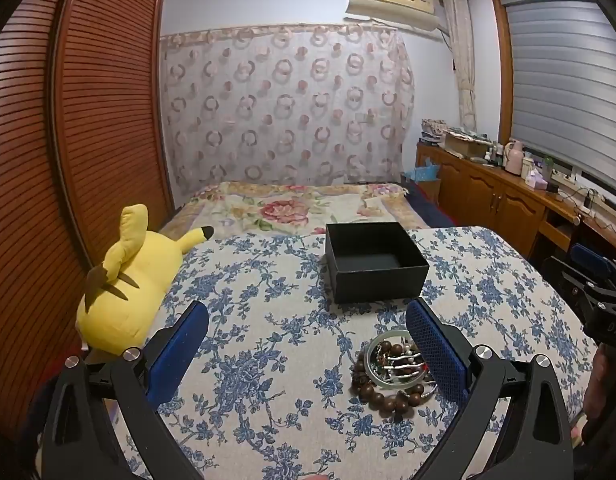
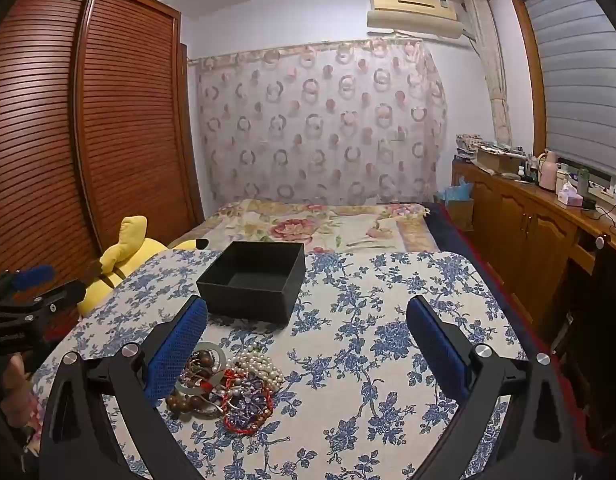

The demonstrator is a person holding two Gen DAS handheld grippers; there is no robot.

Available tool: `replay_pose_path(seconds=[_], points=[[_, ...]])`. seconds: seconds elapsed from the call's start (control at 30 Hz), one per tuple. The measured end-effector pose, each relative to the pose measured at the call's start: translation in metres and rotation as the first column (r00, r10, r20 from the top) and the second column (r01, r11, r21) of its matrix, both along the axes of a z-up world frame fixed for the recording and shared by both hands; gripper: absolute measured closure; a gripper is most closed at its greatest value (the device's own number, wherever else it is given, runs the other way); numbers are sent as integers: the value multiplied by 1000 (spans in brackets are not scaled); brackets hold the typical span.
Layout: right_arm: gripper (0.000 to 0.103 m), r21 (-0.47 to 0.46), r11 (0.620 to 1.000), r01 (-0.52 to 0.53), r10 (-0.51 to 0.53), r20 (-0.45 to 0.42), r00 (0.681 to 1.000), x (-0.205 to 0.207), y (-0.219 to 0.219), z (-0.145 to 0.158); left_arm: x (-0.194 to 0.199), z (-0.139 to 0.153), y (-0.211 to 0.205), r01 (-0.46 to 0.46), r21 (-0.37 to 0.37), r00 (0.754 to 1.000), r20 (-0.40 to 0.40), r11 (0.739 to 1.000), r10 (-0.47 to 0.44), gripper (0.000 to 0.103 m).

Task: Organize jewelry

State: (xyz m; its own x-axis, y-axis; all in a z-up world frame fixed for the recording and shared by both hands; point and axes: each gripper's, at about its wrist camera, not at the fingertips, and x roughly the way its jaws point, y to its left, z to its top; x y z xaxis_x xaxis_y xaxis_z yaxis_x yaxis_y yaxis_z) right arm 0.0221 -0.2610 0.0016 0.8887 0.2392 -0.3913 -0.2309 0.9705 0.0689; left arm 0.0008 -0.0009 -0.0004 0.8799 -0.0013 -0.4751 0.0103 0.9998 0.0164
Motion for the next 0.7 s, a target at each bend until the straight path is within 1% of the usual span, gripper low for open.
replay_pose_path(seconds=[0.03,0.7], points=[[2,-1,1000,0,0,-11,1000,0,0,0,-1,1,1,-1,-3,1000,2,1000,1,7],[2,-2,1000,-3,3,2,1000,0,2,2,-1,1,1,-2,-3,1000,5,1000,2,7]])
